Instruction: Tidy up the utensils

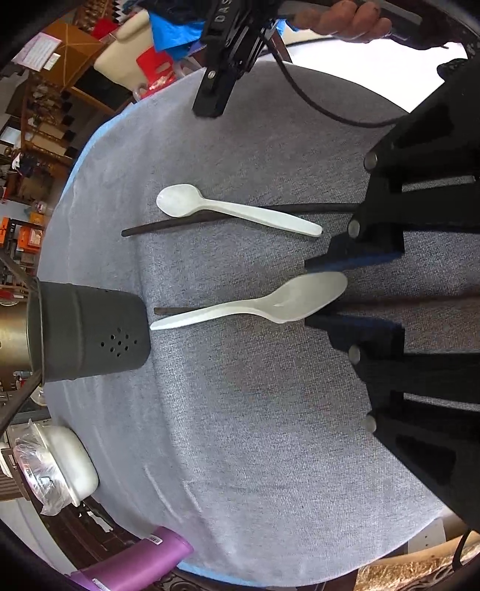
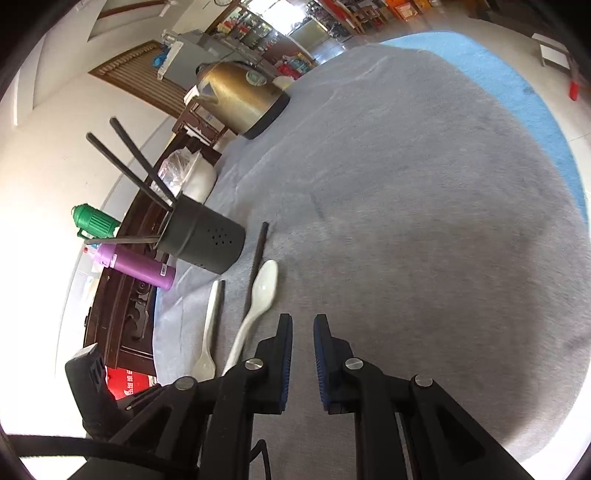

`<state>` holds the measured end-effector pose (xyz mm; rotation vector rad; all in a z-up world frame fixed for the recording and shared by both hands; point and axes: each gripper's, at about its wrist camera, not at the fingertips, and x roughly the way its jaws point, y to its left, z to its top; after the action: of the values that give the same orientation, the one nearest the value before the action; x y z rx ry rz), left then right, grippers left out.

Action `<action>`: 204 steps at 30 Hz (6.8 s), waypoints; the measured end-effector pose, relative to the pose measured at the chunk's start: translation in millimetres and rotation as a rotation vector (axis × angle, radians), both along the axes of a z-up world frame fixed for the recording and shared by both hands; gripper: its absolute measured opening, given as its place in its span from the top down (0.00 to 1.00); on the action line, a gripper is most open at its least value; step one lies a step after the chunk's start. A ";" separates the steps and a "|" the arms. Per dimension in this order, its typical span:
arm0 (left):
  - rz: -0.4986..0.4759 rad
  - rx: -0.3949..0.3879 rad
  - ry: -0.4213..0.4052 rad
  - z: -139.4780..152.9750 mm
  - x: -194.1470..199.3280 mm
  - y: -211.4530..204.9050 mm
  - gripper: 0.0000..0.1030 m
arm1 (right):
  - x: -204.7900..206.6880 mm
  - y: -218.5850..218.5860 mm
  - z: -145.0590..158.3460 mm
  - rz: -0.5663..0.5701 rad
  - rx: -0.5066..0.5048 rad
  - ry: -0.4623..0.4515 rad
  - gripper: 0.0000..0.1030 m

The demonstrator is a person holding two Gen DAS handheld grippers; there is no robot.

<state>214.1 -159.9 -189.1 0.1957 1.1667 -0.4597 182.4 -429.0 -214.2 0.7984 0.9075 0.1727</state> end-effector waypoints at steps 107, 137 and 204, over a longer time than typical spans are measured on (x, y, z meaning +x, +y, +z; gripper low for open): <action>0.427 -0.151 0.184 -7.4 78.7 82.3 0.91 | 22.7 107.1 17.9 0.051 -0.405 0.125 0.88; 0.306 -0.060 0.120 10.3 64.7 54.4 0.63 | 38.2 39.4 21.2 -0.030 -0.350 0.241 0.75; 0.171 -0.256 -0.589 259.7 77.5 60.9 0.98 | 115.4 128.4 167.4 -0.063 -0.158 -0.615 0.90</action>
<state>291.6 -99.1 70.7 0.0032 0.5353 -0.3615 297.8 -300.6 -46.8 0.5737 0.3091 0.2689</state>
